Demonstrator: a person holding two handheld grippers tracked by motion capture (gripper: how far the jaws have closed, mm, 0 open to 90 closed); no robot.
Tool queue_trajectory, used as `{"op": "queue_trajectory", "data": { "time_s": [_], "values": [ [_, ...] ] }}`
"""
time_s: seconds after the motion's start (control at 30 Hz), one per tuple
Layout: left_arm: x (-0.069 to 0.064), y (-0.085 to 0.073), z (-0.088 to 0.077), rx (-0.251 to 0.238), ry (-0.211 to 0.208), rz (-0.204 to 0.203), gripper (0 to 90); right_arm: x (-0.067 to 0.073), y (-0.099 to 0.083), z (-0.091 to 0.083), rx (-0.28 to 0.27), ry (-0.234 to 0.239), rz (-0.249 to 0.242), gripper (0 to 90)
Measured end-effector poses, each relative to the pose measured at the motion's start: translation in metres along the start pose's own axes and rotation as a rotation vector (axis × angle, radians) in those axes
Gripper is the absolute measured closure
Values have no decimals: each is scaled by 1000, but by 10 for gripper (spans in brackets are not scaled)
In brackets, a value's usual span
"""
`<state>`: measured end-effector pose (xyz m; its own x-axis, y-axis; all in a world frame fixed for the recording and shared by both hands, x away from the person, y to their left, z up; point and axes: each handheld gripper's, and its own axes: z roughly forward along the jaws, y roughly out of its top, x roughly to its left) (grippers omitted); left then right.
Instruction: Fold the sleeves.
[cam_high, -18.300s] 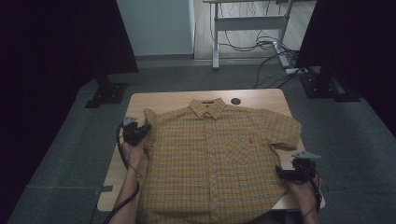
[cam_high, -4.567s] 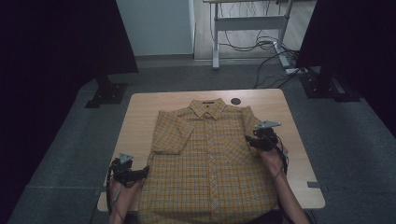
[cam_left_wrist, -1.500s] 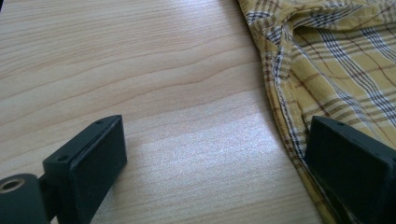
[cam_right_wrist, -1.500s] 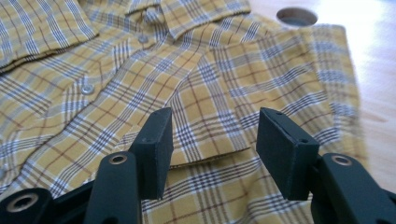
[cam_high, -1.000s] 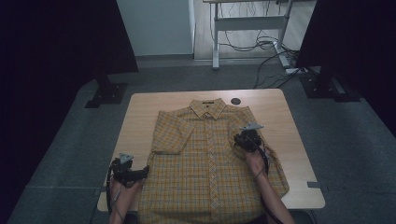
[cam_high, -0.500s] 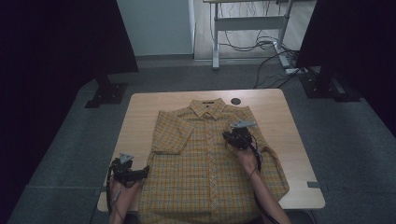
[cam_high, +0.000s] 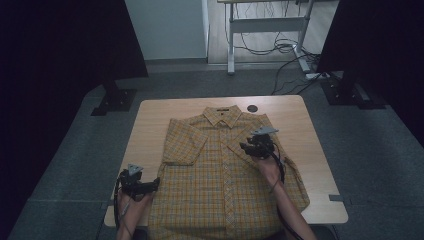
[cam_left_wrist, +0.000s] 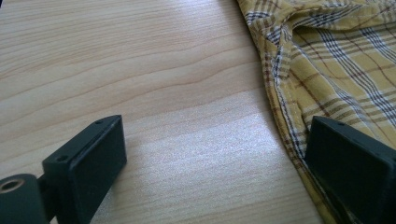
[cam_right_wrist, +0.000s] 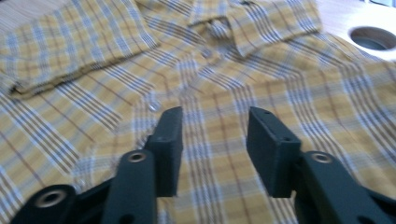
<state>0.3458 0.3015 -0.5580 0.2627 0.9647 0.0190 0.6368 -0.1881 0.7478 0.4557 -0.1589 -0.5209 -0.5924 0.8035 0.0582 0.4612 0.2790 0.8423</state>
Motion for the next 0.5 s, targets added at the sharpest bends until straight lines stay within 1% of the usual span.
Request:
{"op": "queue_trajectory", "data": {
  "time_s": [0.1, 0.3, 0.5],
  "values": [
    [0, 0, 0, 0, 0, 0, 55, -6, -8, -7, 12, -20, 5, 473],
    [0, 0, 0, 0, 1, 0, 55, -17, -24, -22, 30, -31, 16, 339],
    [-1, 0, 0, 0, 2, 0, 55, -26, -36, -35, 46, -57, 22, 265]
  ]
}}
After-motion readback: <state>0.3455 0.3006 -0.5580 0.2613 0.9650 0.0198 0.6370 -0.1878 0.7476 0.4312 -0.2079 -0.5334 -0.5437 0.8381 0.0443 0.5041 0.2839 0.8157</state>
